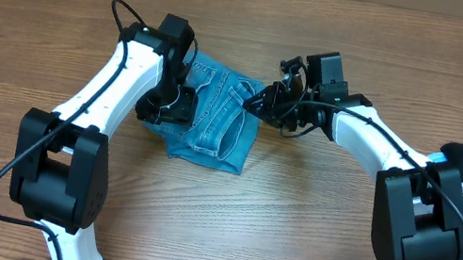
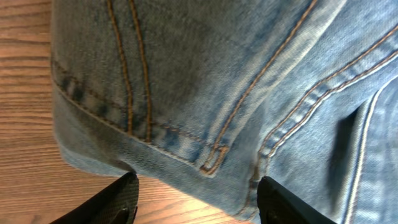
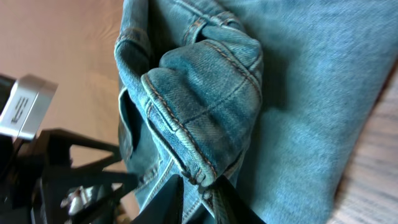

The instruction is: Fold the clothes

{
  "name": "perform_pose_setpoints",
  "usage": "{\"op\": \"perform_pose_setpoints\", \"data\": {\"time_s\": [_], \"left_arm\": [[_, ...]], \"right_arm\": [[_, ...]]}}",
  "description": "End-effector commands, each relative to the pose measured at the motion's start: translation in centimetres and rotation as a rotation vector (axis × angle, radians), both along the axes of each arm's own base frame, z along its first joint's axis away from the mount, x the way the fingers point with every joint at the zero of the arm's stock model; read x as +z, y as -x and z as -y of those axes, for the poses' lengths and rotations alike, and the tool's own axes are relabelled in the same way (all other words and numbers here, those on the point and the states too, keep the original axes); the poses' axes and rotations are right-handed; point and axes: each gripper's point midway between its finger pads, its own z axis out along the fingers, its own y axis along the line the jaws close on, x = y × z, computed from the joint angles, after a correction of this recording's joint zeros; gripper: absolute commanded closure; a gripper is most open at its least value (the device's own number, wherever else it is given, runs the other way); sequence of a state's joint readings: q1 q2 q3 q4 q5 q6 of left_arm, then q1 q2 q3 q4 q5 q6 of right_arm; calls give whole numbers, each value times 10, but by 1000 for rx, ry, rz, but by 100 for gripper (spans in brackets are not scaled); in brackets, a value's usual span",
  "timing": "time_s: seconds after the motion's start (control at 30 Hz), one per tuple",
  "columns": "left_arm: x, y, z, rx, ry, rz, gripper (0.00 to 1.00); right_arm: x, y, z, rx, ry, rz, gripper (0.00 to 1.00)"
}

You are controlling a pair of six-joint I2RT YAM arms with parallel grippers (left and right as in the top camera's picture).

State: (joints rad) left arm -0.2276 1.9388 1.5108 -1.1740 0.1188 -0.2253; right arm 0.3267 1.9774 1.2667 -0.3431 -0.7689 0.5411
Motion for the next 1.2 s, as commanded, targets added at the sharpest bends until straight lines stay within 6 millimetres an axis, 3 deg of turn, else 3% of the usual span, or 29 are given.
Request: {"op": "perform_pose_setpoints", "data": {"time_s": [0.0, 0.07, 0.17, 0.27, 0.33, 0.67, 0.77, 0.87, 0.9, 1.03, 1.07, 1.1, 1.17], "left_arm": [[-4, 0, 3, -23, 10, 1, 36], [-4, -3, 5, -26, 14, 15, 35], [-4, -9, 9, -33, 20, 42, 35], [-4, -11, 13, -41, 27, 56, 35], [-4, -12, 16, -48, 28, 61, 35], [-4, -13, 29, -80, 34, 82, 31], [-4, -12, 28, -80, 33, 79, 31], [-4, -12, 28, -80, 33, 79, 31], [-4, -12, 28, -80, 33, 79, 31], [-7, -7, 24, -80, 13, 60, 34], [-7, -5, 23, -79, 7, 52, 36], [-8, -3, 17, -74, -15, 42, 41], [-8, -1, 11, -67, -32, 29, 44]], "right_arm": [[11, 12, 12, -75, -1, -144, 81], [11, 10, 20, -88, -3, -154, 82], [27, 3, 26, -27, -85, -75, 82], [44, 2, 32, 2, -168, -56, 71], [43, 3, 34, -2, -167, -65, 68], [-23, 15, -5, -91, 172, -88, 64], [-36, 9, -18, -109, 178, -71, 64], [-46, 10, -16, -122, 184, -106, 67], [-41, 14, -19, -59, 143, -91, 77], [-24, 29, -16, 57, 63, -93, 88], [-23, 32, -8, 53, 75, -111, 88], [-16, 32, 0, 63, 80, -93, 81], [13, 33, 3, 124, 18, -4, 75]]}}
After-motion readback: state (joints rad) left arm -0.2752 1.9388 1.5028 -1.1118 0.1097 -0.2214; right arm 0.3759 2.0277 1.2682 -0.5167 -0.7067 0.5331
